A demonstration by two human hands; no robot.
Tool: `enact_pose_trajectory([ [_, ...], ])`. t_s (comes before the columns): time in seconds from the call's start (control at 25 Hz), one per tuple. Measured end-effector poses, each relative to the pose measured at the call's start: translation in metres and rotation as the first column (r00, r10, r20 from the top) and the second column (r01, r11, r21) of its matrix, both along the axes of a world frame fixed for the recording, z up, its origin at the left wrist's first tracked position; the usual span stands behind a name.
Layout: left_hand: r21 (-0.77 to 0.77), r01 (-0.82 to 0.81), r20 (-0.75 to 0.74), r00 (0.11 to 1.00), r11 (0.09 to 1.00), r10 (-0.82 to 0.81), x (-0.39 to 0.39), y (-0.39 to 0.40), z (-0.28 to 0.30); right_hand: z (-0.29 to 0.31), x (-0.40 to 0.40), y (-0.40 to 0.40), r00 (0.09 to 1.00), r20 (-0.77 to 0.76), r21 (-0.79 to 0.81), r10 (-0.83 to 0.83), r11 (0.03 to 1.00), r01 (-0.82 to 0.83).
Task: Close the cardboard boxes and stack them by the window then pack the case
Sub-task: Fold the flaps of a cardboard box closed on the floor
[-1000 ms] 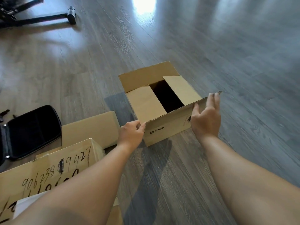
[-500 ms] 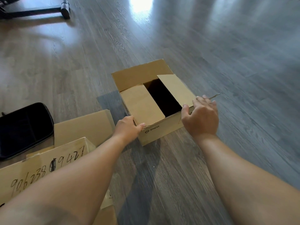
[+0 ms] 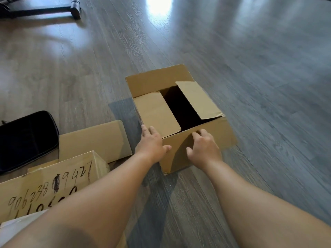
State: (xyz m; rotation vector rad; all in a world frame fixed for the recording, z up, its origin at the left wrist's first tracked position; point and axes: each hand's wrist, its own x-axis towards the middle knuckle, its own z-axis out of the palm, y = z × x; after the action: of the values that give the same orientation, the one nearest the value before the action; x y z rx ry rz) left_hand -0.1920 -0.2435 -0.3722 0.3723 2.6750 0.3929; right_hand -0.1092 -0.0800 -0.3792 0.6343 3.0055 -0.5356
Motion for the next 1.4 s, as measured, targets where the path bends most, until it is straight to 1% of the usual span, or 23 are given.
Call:
enact_pose_trajectory([
  [0.04, -0.003, -0.005, -0.014, 1.000, 1.000, 0.004, -0.001, 0.000, -0.002, 0.001, -0.007, 0.002, 0.998, 0.052, -0.024, 0.031, 0.999, -0.030],
  [0.12, -0.060, 0.024, -0.045, 0.999, 0.998, -0.027, -0.002, -0.004, -0.006, 0.002, -0.019, 0.006, 0.980, 0.180, -0.032, 0.091, 0.996, -0.086],
  [0.16, -0.077, 0.039, -0.054, 0.998, 0.996, -0.043, -0.003, -0.007, -0.007, 0.003, -0.024, 0.009, 0.974, 0.206, -0.020, 0.093, 0.996, -0.091],
  [0.28, -0.061, 0.073, -0.050, 0.996, 0.995, -0.076, -0.005, -0.015, -0.004, 0.007, -0.031, 0.003, 0.982, 0.163, 0.035, 0.094, 0.994, -0.101],
  [0.4, -0.019, 0.115, -0.089, 0.989, 0.993, -0.116, -0.002, -0.020, 0.002, 0.011, -0.029, -0.034, 0.963, 0.133, 0.085, 0.234, 0.965, -0.246],
  [0.48, -0.010, 0.175, -0.192, 0.966, 0.984, -0.174, 0.004, -0.027, 0.004, 0.010, -0.025, -0.062, 0.950, 0.089, 0.035, 0.300, 0.952, -0.304],
  [0.52, -0.008, 0.242, -0.261, 0.936, 0.970, -0.236, 0.008, -0.031, 0.004, 0.010, -0.023, -0.071, 0.949, 0.076, -0.012, 0.306, 0.952, -0.305],
  [0.6, -0.011, 0.419, -0.355, 0.847, 0.908, -0.395, 0.018, -0.036, 0.001, 0.008, -0.020, -0.077, 0.956, 0.075, -0.085, 0.284, 0.957, -0.277],
  [0.68, -0.007, 0.550, -0.385, 0.769, 0.835, -0.510, 0.028, -0.039, -0.001, 0.007, -0.013, -0.069, 0.972, 0.099, -0.098, 0.213, 0.974, -0.204],
  [0.8, 0.013, 0.652, -0.440, 0.684, 0.758, -0.581, 0.038, -0.034, 0.000, 0.008, -0.001, -0.051, 0.988, 0.143, -0.045, 0.058, 0.998, -0.053],
  [0.88, 0.042, 0.693, -0.515, 0.632, 0.719, -0.579, 0.041, -0.023, 0.000, 0.013, 0.007, -0.042, 0.992, 0.128, -0.014, -0.006, 1.000, 0.008],
  [0.92, 0.058, 0.709, -0.528, 0.619, 0.703, -0.581, 0.043, -0.015, 0.001, 0.016, 0.010, -0.039, 0.992, 0.119, 0.009, -0.028, 1.000, 0.027],
  [0.96, 0.068, 0.724, -0.508, 0.618, 0.687, -0.600, 0.046, -0.006, 0.003, 0.019, 0.014, -0.033, 0.992, 0.116, 0.047, -0.050, 0.998, 0.045],
  [1.04, 0.098, 0.714, -0.419, 0.662, 0.693, -0.622, 0.049, 0.012, 0.005, 0.023, 0.025, -0.019, 0.988, 0.126, 0.157, -0.094, 0.985, 0.074],
  [1.08, 0.101, 0.687, -0.384, 0.694, 0.719, -0.609, 0.048, 0.020, 0.004, 0.025, 0.031, -0.011, 0.984, 0.137, 0.206, -0.115, 0.975, 0.085],
  [1.16, 0.071, 0.618, -0.322, 0.757, 0.783, -0.568, 0.046, 0.030, 0.004, 0.028, 0.046, 0.005, 0.972, 0.171, 0.255, -0.159, 0.960, 0.112],
  [1.2, 0.036, 0.597, -0.301, 0.772, 0.802, -0.561, 0.045, 0.031, 0.004, 0.028, 0.054, 0.012, 0.965, 0.185, 0.266, -0.187, 0.955, 0.134],
  [1.24, -0.033, 0.591, -0.312, 0.760, 0.806, -0.570, 0.044, 0.031, 0.003, 0.028, 0.062, 0.017, 0.956, 0.198, 0.267, -0.214, 0.951, 0.158],
  [1.32, -0.203, 0.558, -0.381, 0.712, 0.804, -0.590, 0.042, 0.027, 0.007, 0.025, 0.074, 0.027, 0.942, 0.221, 0.232, -0.253, 0.952, 0.202],
  [1.4, -0.292, 0.465, -0.419, 0.724, 0.836, -0.548, 0.035, 0.020, 0.013, 0.018, 0.080, 0.033, 0.936, 0.232, 0.185, -0.264, 0.957, 0.224],
])
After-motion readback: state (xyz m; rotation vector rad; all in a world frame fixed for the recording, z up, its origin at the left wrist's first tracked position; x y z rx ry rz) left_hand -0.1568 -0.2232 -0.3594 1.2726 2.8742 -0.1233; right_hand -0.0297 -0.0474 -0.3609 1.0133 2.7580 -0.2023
